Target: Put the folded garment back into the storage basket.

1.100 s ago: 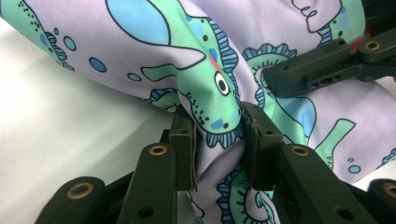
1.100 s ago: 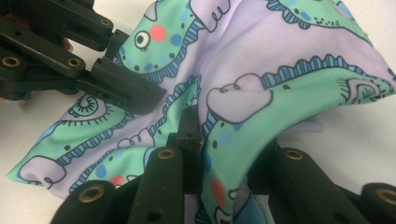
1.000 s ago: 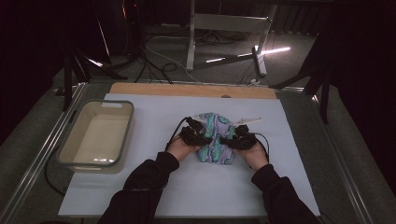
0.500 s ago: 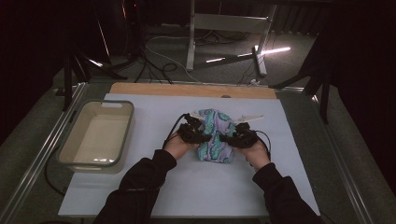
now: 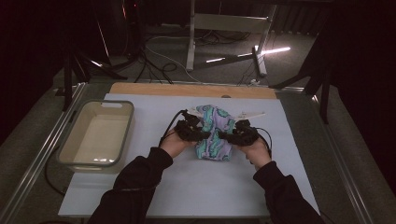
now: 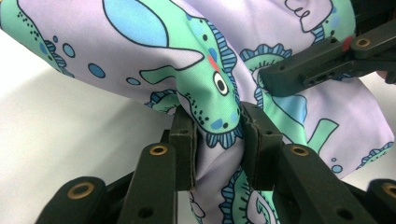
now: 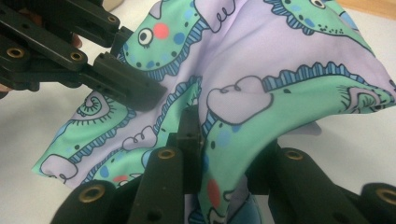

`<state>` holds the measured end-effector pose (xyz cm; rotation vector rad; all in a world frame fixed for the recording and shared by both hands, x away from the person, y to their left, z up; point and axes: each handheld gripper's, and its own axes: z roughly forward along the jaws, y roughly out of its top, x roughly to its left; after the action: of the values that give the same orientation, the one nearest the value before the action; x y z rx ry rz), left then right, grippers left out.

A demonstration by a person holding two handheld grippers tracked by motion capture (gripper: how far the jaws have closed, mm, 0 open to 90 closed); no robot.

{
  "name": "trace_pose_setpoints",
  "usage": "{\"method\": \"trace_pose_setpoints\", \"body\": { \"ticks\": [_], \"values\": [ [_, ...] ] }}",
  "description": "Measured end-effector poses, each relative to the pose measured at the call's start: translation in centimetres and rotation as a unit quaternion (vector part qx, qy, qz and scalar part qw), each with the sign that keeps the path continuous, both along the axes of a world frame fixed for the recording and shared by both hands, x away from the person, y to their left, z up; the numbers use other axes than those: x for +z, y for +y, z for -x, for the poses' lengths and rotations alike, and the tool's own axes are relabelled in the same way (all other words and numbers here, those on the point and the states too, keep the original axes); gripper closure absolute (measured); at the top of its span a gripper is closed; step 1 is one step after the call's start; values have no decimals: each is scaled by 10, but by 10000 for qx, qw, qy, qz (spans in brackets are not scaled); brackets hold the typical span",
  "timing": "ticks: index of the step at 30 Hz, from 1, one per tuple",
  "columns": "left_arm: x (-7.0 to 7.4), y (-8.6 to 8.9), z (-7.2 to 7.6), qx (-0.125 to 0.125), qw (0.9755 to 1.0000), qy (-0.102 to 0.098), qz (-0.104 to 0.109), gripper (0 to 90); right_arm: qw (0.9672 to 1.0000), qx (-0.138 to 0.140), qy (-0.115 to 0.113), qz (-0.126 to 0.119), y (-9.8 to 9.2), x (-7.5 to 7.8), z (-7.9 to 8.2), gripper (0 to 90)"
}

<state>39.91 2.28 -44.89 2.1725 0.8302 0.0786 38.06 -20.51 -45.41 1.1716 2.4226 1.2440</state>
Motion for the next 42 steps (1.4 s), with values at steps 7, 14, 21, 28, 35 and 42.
{"method": "trace_pose_setpoints", "body": {
  "ticks": [7,14,21,28,35,42],
  "values": [
    [9,7,2,-35,10000,-41,9,692,10000,66,-42,-24,6,7,1,729],
    [15,15,4,46,10000,-56,55,692,9999,127,-92,-8,14,14,0,729],
    [25,26,5,85,9999,-87,65,692,9996,222,-184,-24,24,22,-1,729],
    [30,39,7,137,9998,-104,71,692,9992,327,-222,-27,37,28,-1,729],
    [33,51,12,198,9997,-158,62,692,9987,422,-270,-2,50,31,-1,729],
    [39,63,16,227,9996,-161,19,693,9983,513,-289,-7,61,34,0,729]
  ]
}}
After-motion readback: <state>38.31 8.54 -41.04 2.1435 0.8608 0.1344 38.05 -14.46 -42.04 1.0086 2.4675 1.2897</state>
